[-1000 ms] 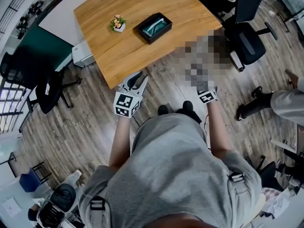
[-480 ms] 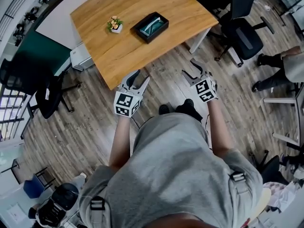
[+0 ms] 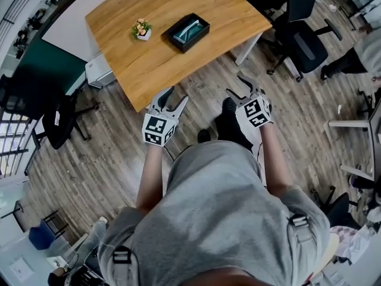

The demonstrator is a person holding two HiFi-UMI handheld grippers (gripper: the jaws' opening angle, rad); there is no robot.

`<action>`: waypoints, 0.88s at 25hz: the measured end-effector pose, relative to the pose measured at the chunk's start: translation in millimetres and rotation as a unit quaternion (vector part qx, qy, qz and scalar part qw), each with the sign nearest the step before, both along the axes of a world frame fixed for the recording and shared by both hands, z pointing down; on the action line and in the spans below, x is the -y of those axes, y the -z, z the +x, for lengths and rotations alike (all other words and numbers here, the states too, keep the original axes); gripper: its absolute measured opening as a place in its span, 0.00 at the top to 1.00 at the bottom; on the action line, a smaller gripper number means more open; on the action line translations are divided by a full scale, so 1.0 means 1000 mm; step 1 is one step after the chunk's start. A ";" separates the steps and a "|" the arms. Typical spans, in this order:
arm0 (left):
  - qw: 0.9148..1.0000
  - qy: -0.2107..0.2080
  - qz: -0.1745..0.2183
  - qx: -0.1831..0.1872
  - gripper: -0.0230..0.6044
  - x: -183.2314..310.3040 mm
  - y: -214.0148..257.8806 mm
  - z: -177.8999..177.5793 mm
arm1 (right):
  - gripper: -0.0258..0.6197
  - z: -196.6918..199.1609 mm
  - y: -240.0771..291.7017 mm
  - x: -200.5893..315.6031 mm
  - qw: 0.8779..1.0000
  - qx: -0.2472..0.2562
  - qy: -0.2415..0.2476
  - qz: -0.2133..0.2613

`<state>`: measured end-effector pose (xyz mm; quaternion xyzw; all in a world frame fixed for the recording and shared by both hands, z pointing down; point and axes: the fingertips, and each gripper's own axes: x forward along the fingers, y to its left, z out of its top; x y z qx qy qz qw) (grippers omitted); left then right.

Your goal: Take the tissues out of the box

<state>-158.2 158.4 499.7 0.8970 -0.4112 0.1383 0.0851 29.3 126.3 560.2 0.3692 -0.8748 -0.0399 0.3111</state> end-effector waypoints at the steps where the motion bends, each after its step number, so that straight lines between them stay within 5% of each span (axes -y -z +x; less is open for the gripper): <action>1: 1.000 0.001 0.000 0.000 0.60 0.001 -0.001 0.000 | 0.54 0.001 -0.001 0.002 1.000 0.000 0.001 0.000; 22: 1.000 0.021 -0.008 0.003 0.59 0.063 -0.003 -0.003 | 0.54 -0.002 -0.004 0.072 1.000 0.007 0.011 -0.007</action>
